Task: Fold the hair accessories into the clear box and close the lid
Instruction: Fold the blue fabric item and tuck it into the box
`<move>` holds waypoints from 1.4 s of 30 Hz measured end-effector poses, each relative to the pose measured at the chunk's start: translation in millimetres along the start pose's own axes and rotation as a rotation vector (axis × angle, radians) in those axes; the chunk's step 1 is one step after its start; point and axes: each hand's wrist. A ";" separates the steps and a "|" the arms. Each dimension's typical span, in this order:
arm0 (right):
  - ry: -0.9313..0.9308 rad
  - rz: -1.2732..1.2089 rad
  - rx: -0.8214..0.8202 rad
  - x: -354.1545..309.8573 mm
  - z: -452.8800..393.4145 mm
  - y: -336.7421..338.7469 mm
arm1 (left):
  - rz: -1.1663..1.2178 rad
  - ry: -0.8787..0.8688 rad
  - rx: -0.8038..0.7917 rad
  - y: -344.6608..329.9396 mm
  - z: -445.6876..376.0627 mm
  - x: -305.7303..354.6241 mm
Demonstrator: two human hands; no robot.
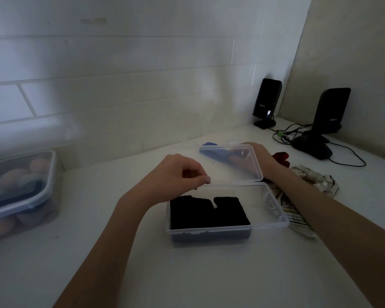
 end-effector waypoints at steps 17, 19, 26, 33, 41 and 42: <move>0.379 -0.447 0.505 -57.9 58.5 62.6 | 0.080 -0.144 0.334 -4.4 -17.4 14.7; 0.444 -0.467 0.515 -69.7 68.6 60.2 | 0.056 -0.132 0.317 -9.1 -25.2 20.7; 0.549 -0.314 0.823 -81.1 80.8 54.5 | -0.021 -0.137 0.190 -26.9 -43.7 24.6; 0.493 -0.472 0.668 -84.8 77.4 42.3 | 0.152 -0.155 0.191 -26.2 -41.5 21.3; 0.244 -0.666 0.081 -83.8 76.8 44.2 | 0.462 -0.046 0.257 -20.9 -38.5 19.3; 0.189 -0.589 -0.007 -80.5 78.6 43.9 | 0.496 -0.025 0.255 -20.1 -37.6 19.5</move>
Point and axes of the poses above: each hand's wrist, its own z-axis away from the middle knuckle, its own y-axis out of the back of the hand, x = y × z, and after that the axes turned 11 degrees about -y, right-handed
